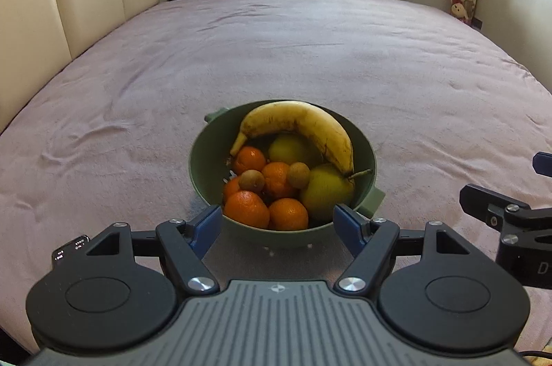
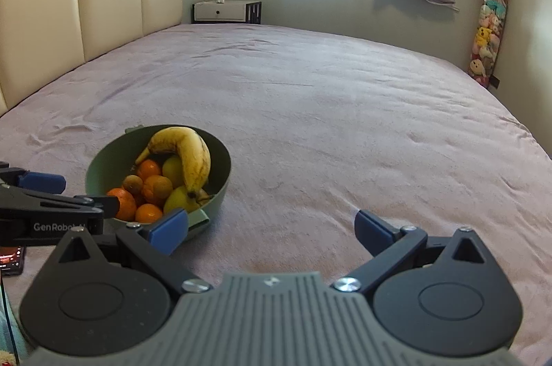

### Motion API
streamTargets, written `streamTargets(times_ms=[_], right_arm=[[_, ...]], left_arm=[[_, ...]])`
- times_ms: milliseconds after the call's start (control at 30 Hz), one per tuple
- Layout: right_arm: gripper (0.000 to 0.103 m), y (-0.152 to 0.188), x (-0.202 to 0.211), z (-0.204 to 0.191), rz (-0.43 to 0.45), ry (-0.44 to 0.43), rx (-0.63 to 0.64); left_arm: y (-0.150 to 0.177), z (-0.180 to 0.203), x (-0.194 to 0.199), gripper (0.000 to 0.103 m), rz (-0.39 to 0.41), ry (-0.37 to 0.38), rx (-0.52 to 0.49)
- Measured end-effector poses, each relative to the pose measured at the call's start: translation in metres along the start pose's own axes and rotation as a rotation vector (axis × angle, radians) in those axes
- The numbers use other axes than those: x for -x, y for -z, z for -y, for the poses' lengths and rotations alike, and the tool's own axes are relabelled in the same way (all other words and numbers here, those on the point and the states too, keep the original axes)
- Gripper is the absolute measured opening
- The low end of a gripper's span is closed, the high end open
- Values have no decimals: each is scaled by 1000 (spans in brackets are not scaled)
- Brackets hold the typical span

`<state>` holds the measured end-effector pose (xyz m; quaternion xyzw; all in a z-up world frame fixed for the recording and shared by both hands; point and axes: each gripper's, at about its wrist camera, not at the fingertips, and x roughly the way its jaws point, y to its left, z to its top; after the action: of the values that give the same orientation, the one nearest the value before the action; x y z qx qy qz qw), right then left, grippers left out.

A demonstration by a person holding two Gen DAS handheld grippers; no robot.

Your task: Organize fruits

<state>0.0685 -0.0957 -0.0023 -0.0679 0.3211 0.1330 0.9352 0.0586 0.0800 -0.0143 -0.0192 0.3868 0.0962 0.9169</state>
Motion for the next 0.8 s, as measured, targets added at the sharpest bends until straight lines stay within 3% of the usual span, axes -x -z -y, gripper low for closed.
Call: streamTargets(times_ms=[800], right_arm=[[99,4,-13,3,-49,6,-49]], left_arm=[[-1,5,-4,86,-21,-8,-7]])
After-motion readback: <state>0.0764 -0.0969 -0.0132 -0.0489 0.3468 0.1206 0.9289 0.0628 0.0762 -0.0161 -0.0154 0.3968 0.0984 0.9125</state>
